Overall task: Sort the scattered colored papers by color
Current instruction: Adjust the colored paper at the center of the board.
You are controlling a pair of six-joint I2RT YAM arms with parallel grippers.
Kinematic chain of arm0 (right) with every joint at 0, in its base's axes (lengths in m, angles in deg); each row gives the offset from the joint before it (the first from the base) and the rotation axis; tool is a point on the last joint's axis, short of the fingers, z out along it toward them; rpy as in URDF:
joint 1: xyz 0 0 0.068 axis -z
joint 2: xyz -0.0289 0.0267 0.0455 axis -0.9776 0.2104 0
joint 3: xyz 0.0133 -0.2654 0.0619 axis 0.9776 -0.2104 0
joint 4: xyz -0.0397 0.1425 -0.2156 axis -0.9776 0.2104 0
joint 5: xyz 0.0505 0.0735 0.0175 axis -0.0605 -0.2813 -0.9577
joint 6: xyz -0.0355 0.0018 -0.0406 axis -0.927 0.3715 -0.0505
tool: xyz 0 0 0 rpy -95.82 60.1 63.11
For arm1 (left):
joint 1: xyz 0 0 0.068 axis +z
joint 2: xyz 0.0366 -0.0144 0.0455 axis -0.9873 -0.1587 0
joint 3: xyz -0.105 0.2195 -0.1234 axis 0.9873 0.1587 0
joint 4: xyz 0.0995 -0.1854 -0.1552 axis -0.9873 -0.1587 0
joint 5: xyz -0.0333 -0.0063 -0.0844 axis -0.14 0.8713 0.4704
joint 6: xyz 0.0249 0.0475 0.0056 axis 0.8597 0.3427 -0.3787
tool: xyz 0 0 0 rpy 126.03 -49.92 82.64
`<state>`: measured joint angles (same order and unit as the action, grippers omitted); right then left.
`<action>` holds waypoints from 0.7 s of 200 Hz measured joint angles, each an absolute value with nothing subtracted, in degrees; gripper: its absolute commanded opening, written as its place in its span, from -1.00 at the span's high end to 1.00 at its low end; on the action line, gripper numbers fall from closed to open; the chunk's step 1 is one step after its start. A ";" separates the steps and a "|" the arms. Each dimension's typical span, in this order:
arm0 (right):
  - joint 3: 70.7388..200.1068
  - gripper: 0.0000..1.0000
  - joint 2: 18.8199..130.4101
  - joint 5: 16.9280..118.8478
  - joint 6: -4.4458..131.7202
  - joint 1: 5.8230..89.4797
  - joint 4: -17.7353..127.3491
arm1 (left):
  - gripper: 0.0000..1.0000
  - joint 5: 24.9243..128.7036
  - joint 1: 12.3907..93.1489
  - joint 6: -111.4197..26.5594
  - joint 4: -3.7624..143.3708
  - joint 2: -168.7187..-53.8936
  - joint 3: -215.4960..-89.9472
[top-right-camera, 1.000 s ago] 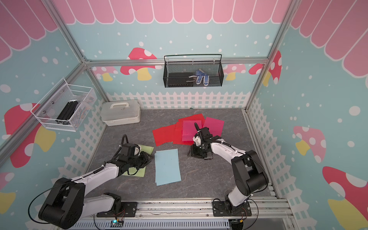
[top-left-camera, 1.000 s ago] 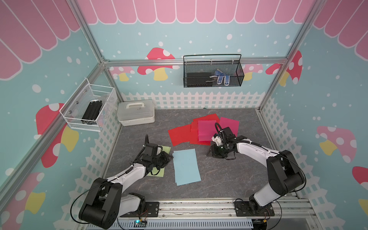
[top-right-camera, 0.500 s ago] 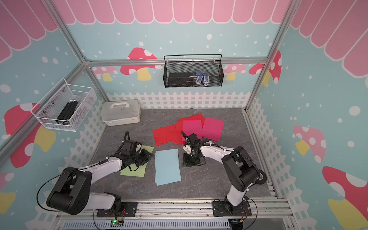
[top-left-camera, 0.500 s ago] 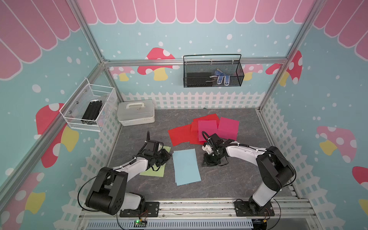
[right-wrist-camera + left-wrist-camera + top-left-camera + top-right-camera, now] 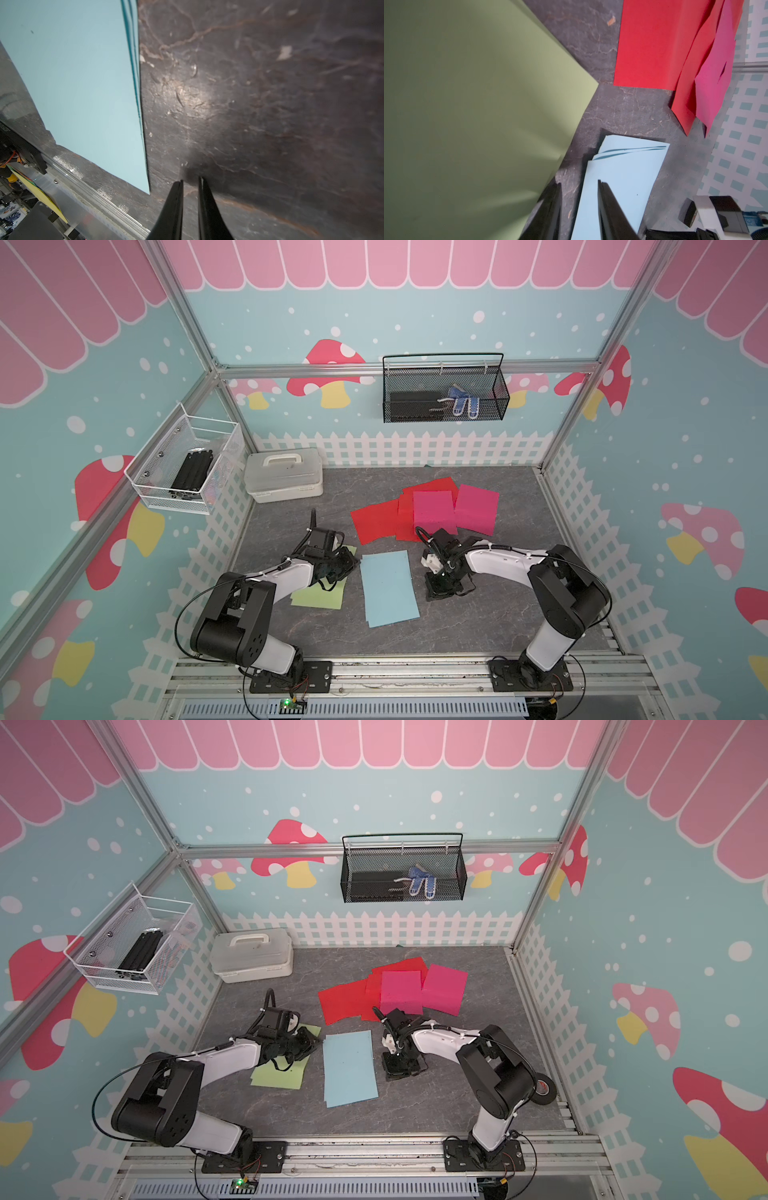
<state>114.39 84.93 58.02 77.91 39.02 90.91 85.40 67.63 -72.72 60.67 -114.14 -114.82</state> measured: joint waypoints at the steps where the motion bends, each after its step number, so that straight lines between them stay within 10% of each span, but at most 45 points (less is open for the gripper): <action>1: 114.39 0.68 84.93 58.02 77.91 39.00 90.91 | 0.37 85.40 67.63 -72.72 60.67 -114.18 -114.82; 140: 116.21 0.75 87.51 55.00 76.69 34.15 90.65 | 0.39 87.59 67.63 -73.04 64.52 -118.53 -117.92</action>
<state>116.21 87.51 55.00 76.69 34.15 90.65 87.59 67.63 -73.04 64.52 -118.53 -117.92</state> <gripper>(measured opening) 0.124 0.307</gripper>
